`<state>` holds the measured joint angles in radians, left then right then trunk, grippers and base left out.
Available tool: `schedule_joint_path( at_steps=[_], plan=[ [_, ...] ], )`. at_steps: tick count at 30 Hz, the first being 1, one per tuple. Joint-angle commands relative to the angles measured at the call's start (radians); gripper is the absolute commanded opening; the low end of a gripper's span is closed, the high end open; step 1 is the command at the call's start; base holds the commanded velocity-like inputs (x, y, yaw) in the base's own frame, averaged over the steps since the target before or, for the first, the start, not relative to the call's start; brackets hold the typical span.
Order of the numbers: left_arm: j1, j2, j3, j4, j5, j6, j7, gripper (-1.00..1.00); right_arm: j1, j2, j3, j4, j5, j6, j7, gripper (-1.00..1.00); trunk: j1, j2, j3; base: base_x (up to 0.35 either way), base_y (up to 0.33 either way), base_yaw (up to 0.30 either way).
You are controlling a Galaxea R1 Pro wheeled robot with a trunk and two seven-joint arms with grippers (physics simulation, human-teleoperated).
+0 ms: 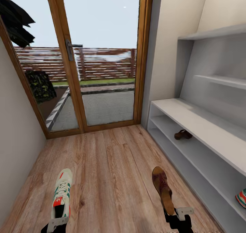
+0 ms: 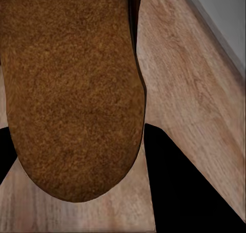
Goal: Pick up the two gym shoes and the two sandals from the corridor floor and place them onto the hallstand (shoe rack) in the corridor, making sure they are on the rack and not on the floor. Arrange them so the two gym shoes are next to each other and the two sandals are next to each other.
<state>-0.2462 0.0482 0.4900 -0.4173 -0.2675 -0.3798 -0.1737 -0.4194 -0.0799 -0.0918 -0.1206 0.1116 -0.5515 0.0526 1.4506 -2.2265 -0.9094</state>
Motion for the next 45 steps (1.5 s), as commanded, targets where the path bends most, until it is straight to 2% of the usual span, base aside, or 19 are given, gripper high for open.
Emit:
schedule_joint_path(
  at_steps=[1,22,24,26,29,37,45],
  plan=[
    [-0.001,-0.001,0.009,0.0,-0.007,-0.004,-0.007,-1.0,-0.001,0.0,-0.009,0.001,0.006,-0.002,0.006,-1.0,0.0,0.0,-0.001,0.0,0.001,-0.264],
    [0.011,-0.001,0.01,0.013,0.001,-0.007,-0.006,-1.0,-0.001,0.0,-0.009,0.001,0.005,-0.002,0.007,-1.0,0.0,0.0,-0.001,0.0,0.0,-0.264],
    [0.014,-0.001,0.01,0.021,0.014,-0.034,-0.006,-1.0,-0.001,0.0,-0.009,0.001,0.006,-0.002,0.007,-1.0,0.0,0.0,-0.001,0.0,0.0,-0.264],
    [0.018,-0.001,0.01,0.049,0.05,-0.106,-0.006,-1.0,-0.001,0.001,-0.009,0.002,0.006,-0.002,0.006,-1.0,0.0,0.0,-0.001,0.0,0.0,-0.264],
    [0.019,-0.001,0.01,0.076,0.064,-0.132,-0.006,-1.0,-0.001,0.002,-0.009,0.002,0.006,-0.002,0.006,-1.0,0.0,0.0,-0.001,0.0,0.0,-0.264],
    [0.019,-0.002,0.009,0.086,0.069,-0.141,-0.007,-1.0,-0.001,0.002,-0.009,0.002,0.007,-0.002,0.006,-1.0,0.0,0.0,-0.001,0.0,0.032,-0.264],
    [0.019,-0.001,0.009,0.086,0.07,-0.143,-0.007,-1.0,-0.001,0.002,-0.009,0.002,0.007,-0.002,0.006,-1.0,0.0,0.0,-0.001,0.0,0.262,-0.264]
  ],
)
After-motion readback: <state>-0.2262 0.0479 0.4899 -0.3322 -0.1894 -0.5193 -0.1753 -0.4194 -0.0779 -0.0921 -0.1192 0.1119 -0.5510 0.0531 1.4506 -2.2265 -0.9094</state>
